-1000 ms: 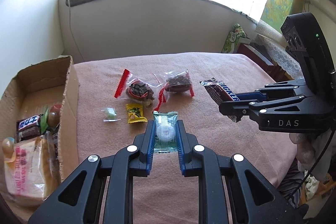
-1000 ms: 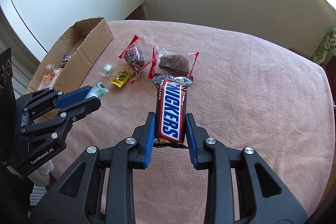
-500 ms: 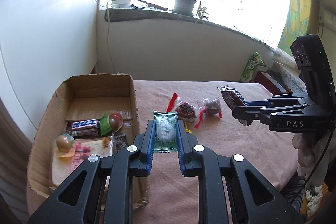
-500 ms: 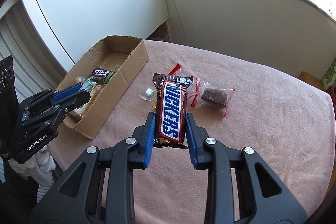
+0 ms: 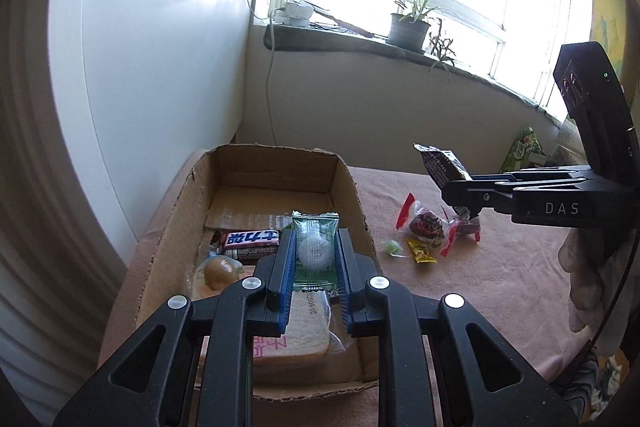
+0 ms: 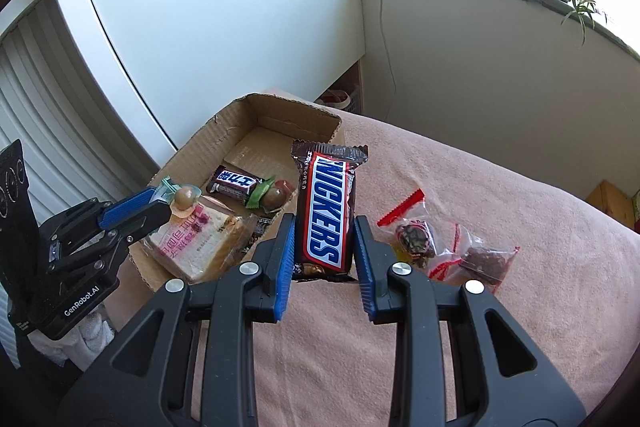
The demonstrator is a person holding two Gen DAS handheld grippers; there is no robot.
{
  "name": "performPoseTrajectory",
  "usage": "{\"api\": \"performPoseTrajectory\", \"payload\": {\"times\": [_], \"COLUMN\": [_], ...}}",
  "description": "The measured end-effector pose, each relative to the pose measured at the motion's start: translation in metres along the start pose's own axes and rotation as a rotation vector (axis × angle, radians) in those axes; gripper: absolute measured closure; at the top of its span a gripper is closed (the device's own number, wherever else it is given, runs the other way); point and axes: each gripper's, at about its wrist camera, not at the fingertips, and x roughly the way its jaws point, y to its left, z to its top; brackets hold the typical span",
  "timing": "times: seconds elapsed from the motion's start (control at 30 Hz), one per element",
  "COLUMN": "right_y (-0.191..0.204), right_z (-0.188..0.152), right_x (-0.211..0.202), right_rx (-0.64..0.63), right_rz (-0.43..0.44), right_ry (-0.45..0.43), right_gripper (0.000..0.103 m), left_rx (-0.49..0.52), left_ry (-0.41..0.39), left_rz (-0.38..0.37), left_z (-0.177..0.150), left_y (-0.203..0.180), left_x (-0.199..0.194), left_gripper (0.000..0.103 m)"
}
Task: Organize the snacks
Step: 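Carry the Snickers bar and mint packet into the box and open both tools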
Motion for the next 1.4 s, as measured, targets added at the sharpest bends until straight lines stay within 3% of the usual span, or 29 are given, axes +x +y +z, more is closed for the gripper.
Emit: {"api": "performPoseTrajectory", "payload": {"times": [0.6,1.17,1.23,1.27,1.3,1.33,1.4], "right_y": [0.042,0.039,0.040,0.039,0.038,0.038,0.037], "right_z": [0.033,0.037,0.039,0.039,0.039,0.040,0.042], "right_x": [0.067,0.089,0.087,0.085,0.082,0.079,0.075], "right_rx": [-0.031,-0.002,-0.003,-0.002,0.002,0.004,0.001], "right_rz": [0.051,0.086,0.078,0.074,0.072,0.071,0.064], "right_ry": [0.065,0.099,0.092,0.083,0.068,0.053,0.037], "right_gripper": [0.074,0.074,0.057,0.039,0.029,0.027,0.026], "left_rx": [-0.015,-0.004,-0.003,-0.002,0.000,0.001,0.004], "left_ry": [0.006,0.018,0.019,0.019,0.017,0.014,0.012], "left_rz": [0.030,0.047,0.053,0.055,0.058,0.063,0.074], "left_z": [-0.001,0.001,0.001,0.001,0.001,0.001,0.001], "left_y": [0.028,0.023,0.023,0.023,0.022,0.022,0.020], "left_x": [0.005,0.007,0.007,0.007,0.007,0.006,0.005], "left_gripper": [0.085,0.082,0.077,0.066,0.060,0.050,0.043]}}
